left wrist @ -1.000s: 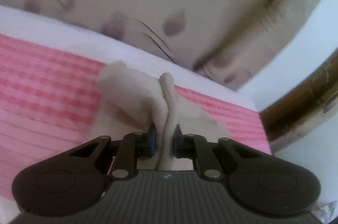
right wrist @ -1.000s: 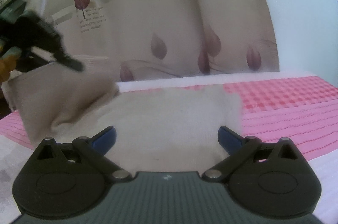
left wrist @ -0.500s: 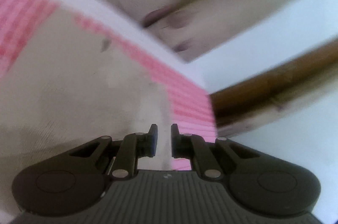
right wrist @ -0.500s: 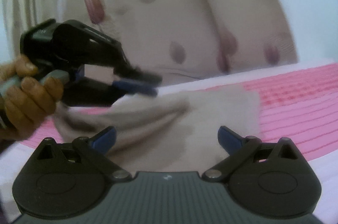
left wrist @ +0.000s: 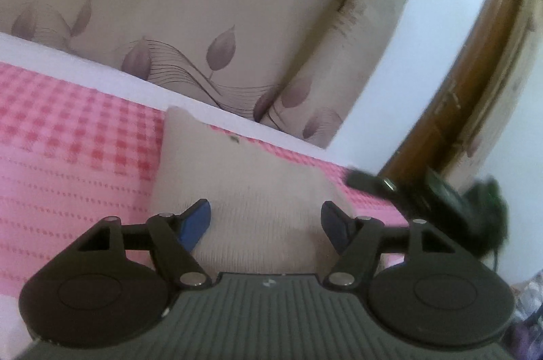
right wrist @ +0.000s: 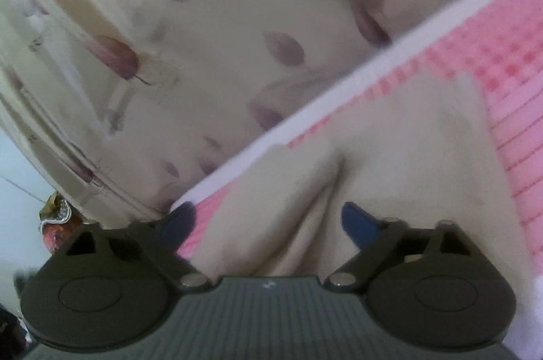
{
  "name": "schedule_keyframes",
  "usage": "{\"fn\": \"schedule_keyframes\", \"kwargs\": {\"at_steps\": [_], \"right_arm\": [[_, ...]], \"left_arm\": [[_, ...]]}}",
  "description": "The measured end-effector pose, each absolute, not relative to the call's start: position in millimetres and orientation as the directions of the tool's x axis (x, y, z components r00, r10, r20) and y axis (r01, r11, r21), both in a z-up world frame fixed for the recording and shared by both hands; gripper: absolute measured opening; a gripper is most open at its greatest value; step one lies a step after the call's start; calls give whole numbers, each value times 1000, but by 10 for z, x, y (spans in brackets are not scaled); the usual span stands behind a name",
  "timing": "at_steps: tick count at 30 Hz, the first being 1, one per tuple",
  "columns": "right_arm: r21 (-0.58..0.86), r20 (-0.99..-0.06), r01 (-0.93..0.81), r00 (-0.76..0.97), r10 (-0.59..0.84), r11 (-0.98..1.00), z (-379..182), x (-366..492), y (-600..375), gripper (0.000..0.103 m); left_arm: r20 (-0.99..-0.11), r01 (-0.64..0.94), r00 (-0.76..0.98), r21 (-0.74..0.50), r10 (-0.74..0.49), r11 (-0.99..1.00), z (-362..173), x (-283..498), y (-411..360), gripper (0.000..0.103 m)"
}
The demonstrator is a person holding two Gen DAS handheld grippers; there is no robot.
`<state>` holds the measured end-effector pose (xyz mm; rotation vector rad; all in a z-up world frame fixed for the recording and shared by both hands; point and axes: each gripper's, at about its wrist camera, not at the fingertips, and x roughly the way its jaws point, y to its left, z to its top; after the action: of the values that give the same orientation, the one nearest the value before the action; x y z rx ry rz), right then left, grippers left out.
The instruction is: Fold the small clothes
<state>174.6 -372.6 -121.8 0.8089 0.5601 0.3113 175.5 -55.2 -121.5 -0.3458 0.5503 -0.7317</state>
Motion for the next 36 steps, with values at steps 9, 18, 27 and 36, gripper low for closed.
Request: {"fn": "schedule_keyframes", "kwargs": {"at_steps": [9, 18, 27, 36], "right_arm": [[727, -432, -31, 756, 492, 686, -1355, 2084, -3393, 36], [619, -397, -98, 817, 418, 780, -1098, 1995, -3353, 21], [576, -387, -49, 863, 325, 816, -881, 1885, -3933, 20], [543, -480, 66, 842, 245, 837, -1279, 1889, -4485, 20]], "left_arm": [[-279, 602, 594, -468, -755, 647, -1431, 1686, -597, 75], [-176, 498, 734, -518, -656, 695, -1191, 1532, -227, 103], [-269, 412, 740, -543, -616, 732, -1387, 1612, -190, 103], [-321, 466, 689, -491, -650, 736, -1438, 1590, -358, 103]]}}
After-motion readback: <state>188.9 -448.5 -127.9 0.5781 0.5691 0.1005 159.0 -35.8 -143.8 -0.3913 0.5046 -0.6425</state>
